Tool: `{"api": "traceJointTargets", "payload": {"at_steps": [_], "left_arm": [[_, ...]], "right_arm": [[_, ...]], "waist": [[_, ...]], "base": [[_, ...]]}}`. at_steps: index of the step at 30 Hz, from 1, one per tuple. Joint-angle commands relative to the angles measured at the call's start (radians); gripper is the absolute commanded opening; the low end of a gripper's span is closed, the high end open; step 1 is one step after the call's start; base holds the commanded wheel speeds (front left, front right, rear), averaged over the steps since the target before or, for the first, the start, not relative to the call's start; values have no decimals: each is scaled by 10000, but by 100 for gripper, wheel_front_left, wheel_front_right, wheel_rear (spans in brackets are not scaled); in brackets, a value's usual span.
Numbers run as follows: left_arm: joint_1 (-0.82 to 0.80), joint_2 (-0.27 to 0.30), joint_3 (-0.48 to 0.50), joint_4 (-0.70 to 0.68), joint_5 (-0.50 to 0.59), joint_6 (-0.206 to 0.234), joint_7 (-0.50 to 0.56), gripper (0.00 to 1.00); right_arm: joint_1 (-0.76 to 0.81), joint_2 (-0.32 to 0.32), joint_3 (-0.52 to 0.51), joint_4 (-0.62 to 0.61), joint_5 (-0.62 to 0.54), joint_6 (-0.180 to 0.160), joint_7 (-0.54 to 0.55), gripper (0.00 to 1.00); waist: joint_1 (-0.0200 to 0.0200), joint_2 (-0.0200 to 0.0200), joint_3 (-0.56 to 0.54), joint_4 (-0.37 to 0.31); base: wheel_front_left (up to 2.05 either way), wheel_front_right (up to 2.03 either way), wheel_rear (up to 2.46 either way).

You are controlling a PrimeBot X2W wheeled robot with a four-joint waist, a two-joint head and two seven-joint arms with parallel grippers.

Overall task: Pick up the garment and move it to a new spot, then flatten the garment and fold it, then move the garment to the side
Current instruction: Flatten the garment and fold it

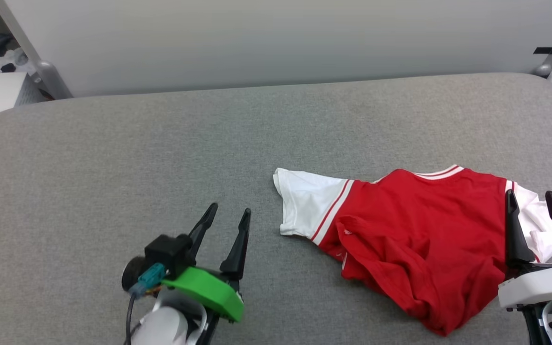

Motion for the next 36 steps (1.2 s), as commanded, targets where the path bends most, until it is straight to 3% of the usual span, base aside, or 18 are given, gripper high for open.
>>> {"api": "traceJointTargets", "payload": {"at_steps": [1, 3, 6, 10, 16, 20, 24, 31, 36], "left_arm": [[-551, 305, -274, 74, -113, -31, 76, 100], [-1215, 685, -906, 207, -386, -31, 668, 100], [-2464, 1359, -2132, 323, -1069, -31, 2393, 100], [-4146, 2004, -2853, 577, -1925, -31, 4579, 100], [-6019, 2491, -3602, 1300, -3046, -31, 7945, 100], [-6746, 2589, -3729, 1705, -3676, -31, 9272, 100], [-7184, 2718, -3792, 2184, -3725, -9, 9814, 100], [-7614, 2870, -4012, 3128, -3175, 268, 9764, 100], [-7518, 2933, -4467, 3619, -2876, 170, 9656, 100]], "right_arm": [[51, 108, 32, -118, -136, -9, 1, 100], [31, 151, 59, -212, -206, -9, 27, 100], [-34, 223, 3, -318, -293, -9, 30, 100], [-184, 327, 155, -338, -352, -9, -77, 100], [-380, 473, 400, -146, -440, -9, -266, 100], [-574, 542, 509, -3, -445, -9, -432, 100], [-764, 610, 628, 198, -431, -9, -622, 100], [-1069, 691, 800, 584, -350, -9, -919, 100], [-1176, 719, 835, 814, -320, -9, -1064, 100]], "waist": [[0, -1, 210, -173], [0, -1, 362, -295], [0, -1, 663, -505], [0, -1, 1071, -917], [0, -1, 1556, -1559], [0, -1, 1891, -1942], [0, -1, 2194, -2275], [0, -1, 2604, -2652], [0, -1, 2668, -2754]], "base": [[0, 0, 0], [0, 0, 0], [0, 0, 0], [0, 0, 0], [0, 0, 0], [0, 0, 0], [0, 0, 0], [0, 0, 0], [0, 0, 0]]}}
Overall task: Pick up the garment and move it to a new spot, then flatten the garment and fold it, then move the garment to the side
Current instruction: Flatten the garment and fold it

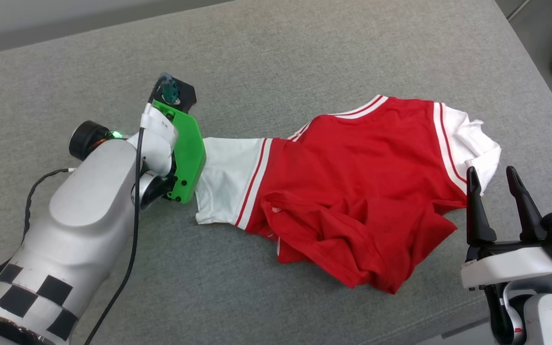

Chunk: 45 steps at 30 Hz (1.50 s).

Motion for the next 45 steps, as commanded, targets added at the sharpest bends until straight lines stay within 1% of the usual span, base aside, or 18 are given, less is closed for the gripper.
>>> {"api": "traceJointTargets", "payload": {"at_steps": [1, 3, 4, 5, 6, 9, 15, 17, 21, 25, 30, 34, 40, 41, 42, 43, 45], "left_arm": [[20, 82, -135, 154, 3, -74, 133, 100], [139, 111, -304, 259, -20, -118, 193, 100], [194, 128, -367, 302, -37, -133, 210, 78], [252, 152, -427, 336, -66, -150, 192, 20], [354, 168, -424, 385, -207, -174, 38, 0], [374, 251, -224, 443, -337, -181, -516, 0], [318, 471, 469, 495, -583, -79, -2017, 0], [318, 622, 731, 473, -636, 6, -2569, 0], [416, 882, 1144, 424, -808, 101, -3292, 0], [691, 1134, 1465, 284, -992, 223, -3777, 0], [1445, 1330, 1679, 85, -1257, 444, -4058, 0], [2302, 1315, 1848, -23, -1584, 665, -4300, 0], [3354, 1058, 1869, 354, -1919, 718, -4684, 0], [3427, 999, 1850, 441, -1919, 695, -4796, 31], [3443, 969, 1821, 494, -1865, 690, -4924, 55], [3438, 906, 1823, 551, -1829, 694, -5118, 100], [3358, 769, 1858, 600, -1761, 694, -5549, 100]], "right_arm": [[-193, 77, 4, 68, 77, -9, -105, 100], [-214, 85, -14, 134, 167, -9, -145, 100], [-228, 88, -14, 154, 214, -9, -158, 100], [-246, 91, -13, 169, 243, -9, -168, 100], [-270, 94, -30, 168, 239, -9, -175, 100], [-279, 97, -117, 126, 190, -9, -133, 100], [-165, 12, -261, 65, 13, -9, 145, 100], [-86, -38, -282, 31, -34, -9, 286, 100], [52, -119, -329, -65, -96, -9, 559, 100], [167, -177, -385, -183, -132, -9, 803, 100], [288, -223, -395, -264, -135, -9, 1062, 100], [360, -229, -383, -283, -159, -9, 1214, 100], [373, -267, -388, -234, -158, -9, 1427, 100], [375, -277, -392, -223, -151, -9, 1459, 100], [377, -288, -393, -213, -147, -9, 1483, 100], [389, -296, -407, -205, -148, -9, 1504, 100], [423, -308, -444, -191, -161, -9, 1541, 100]], "waist": [[-1, 0, 89, -93], [-1, 0, 72, -71], [-1, 0, 56, -53], [-1, 0, 38, -30], [-1, 0, -34, 51], [-1, 0, -163, 211], [-1, 0, -658, 701], [-1, 0, -849, 905], [-1, 0, -1165, 1316], [-1, 0, -1356, 1693], [-1, 0, -1470, 2056], [-1, 0, -1507, 2227], [-1, 0, -1514, 2362], [-1, 0, -1516, 2390], [-1, 0, -1524, 2413], [-1, 0, -1541, 2451], [-1, 0, -1608, 2526]], "base": [[0, 0, 0], [0, 0, 0], [0, 0, 0], [0, 0, 0], [0, 0, 0], [0, 0, 0], [0, 0, 0], [0, 0, 0], [0, 0, 0], [0, 0, 0], [0, 0, 0], [0, 0, 0], [0, 0, 0], [0, 0, 0], [0, 0, 0], [0, 0, 0], [0, 0, 0]]}}
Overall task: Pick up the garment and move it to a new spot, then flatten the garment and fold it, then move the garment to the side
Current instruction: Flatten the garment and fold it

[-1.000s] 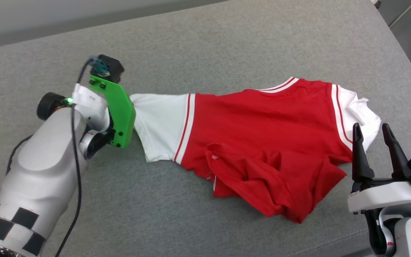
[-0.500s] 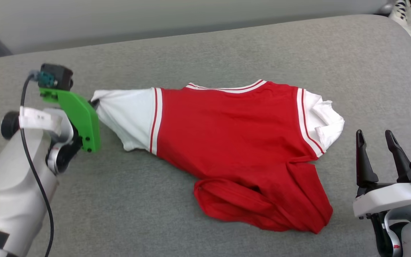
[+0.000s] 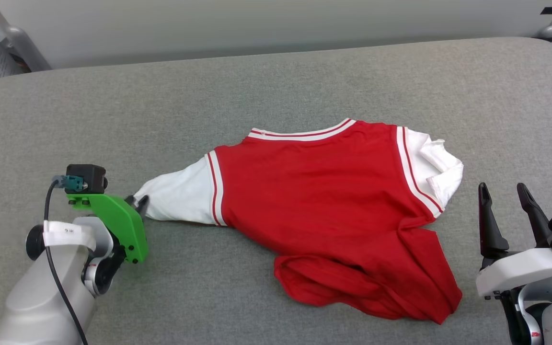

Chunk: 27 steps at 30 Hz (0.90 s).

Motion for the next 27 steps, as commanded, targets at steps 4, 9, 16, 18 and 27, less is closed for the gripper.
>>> {"api": "traceJointTargets", "payload": {"at_steps": [4, 9, 16, 18, 27], "left_arm": [[-214, -118, 44, -72, 510, 101, -1404, 100], [-85, -297, 63, -882, 878, -123, -3196, 100], [1403, -875, 607, -3072, 1541, 236, -4214, 100], [2143, -1328, 1348, -4049, 1691, 412, -4220, 100], [4068, -2303, 2344, -5581, 3805, -35, -4225, 100]], "right_arm": [[172, -74, -63, 34, -55, -9, 125, 100], [369, -116, -158, -13, -36, -9, 219, 100], [674, -128, -184, -95, 4, -9, 294, 100], [750, -123, -174, -111, 20, -9, 303, 100], [916, -502, -89, -177, -29, -9, 897, 100]], "waist": [[0, 0, -282, 199], [0, 0, -604, 430], [0, 0, -913, 650], [0, 0, -952, 703], [0, 0, -911, 1242]], "base": [[0, 0, 0], [0, 0, 0], [0, 0, 0], [0, 0, 0], [0, 0, 0]]}}
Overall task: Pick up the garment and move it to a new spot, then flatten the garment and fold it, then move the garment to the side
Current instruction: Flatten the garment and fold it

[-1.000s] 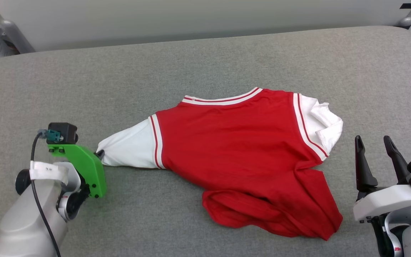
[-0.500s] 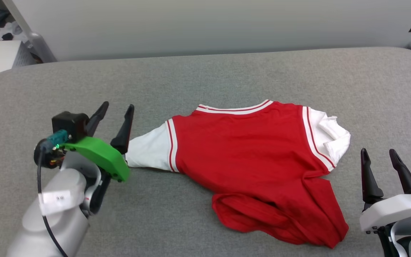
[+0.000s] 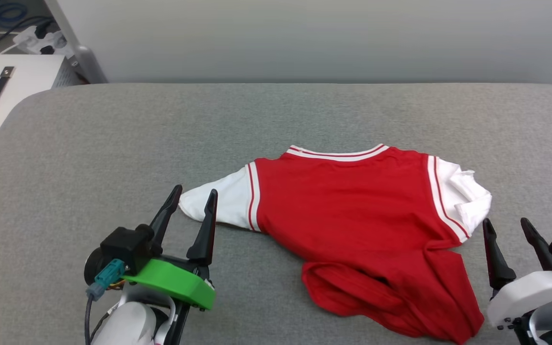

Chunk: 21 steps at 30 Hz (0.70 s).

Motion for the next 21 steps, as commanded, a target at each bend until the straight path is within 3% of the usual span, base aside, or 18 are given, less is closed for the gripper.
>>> {"api": "traceJointTargets", "payload": {"at_steps": [1, 12, 21], "left_arm": [[49, -129, 97, -47, 171, -131, -55, 100], [-518, -815, 656, -51, 880, -673, -56, 100], [-958, -990, 937, 31, 1145, -877, -56, 100]], "right_arm": [[-84, -255, 58, -65, -41, -9, 298, 100], [-2536, -2956, 829, 875, 1272, -9, 5414, 100], [-4389, -4358, 1573, 2704, 2037, -9, 7082, 100]], "waist": [[0, 0, 105, 246], [0, 0, 1360, 1212], [0, 0, 2206, 1862]], "base": [[0, 0, 0], [0, 0, 0], [0, 0, 0]]}}
